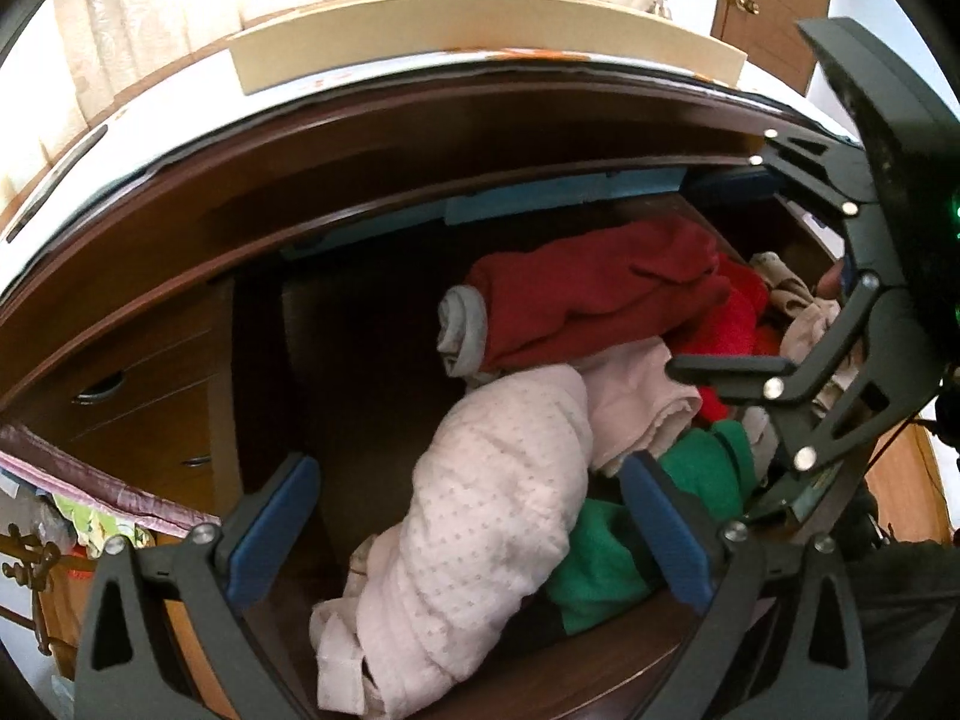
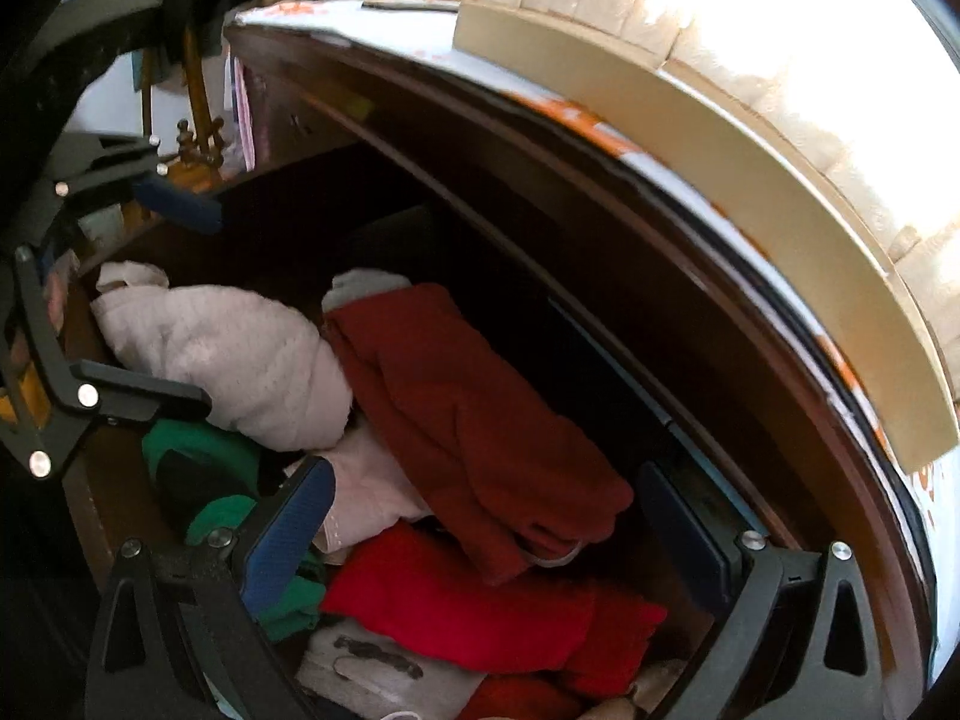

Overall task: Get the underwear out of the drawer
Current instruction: 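Reach the left tool to the pink dotted garment while the right tool reaches the red garment, then close the left tool on the pink garment while the right tool grips the red garment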

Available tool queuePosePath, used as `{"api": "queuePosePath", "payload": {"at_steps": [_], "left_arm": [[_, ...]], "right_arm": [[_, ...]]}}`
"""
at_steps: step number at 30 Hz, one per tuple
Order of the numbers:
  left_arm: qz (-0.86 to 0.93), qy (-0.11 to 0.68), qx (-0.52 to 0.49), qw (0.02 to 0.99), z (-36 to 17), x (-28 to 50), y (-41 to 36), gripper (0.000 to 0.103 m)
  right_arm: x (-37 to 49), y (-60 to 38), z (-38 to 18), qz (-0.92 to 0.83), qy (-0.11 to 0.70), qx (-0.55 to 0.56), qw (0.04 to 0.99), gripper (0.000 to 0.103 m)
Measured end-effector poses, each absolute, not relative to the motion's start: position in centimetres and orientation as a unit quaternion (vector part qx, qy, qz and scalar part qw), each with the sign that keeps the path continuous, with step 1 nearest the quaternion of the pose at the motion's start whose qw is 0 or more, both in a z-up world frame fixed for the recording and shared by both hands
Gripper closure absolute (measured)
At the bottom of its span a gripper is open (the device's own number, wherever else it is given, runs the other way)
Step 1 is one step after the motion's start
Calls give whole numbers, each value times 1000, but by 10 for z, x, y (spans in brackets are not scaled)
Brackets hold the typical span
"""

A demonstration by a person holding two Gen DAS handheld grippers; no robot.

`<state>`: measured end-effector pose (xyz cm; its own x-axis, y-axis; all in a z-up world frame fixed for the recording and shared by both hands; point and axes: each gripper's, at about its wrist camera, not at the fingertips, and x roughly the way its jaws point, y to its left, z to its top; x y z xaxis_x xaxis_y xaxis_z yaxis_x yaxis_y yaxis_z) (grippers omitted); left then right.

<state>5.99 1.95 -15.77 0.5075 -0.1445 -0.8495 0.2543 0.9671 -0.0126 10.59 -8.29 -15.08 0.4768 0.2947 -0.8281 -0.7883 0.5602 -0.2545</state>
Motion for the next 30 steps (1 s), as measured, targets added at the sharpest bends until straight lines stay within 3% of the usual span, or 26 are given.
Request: {"api": "queuePosePath", "payload": {"at_steps": [7,9,16,19,23,24,30], "left_arm": [[-133,520,55,842,-167,66,17,10],[-136,533,47,834,-171,69,19,18],[-151,552,42,819,-175,71,16,20],[-147,549,46,822,-174,71,14,25],[-131,533,54,834,-174,69,15,48],[-138,535,47,832,-175,70,17,61],[-139,536,35,832,-173,69,21,65]], "right_arm": [[116,-61,-159,341,402,-339,779,7],[120,-54,-165,336,411,-349,772,17],[128,-51,-182,325,425,-370,760,21],[130,-47,-182,324,428,-363,761,37],[132,-55,-172,333,429,-329,772,60],[132,-58,-170,336,429,-321,774,64],[127,-57,-173,337,428,-320,775,68]]}}
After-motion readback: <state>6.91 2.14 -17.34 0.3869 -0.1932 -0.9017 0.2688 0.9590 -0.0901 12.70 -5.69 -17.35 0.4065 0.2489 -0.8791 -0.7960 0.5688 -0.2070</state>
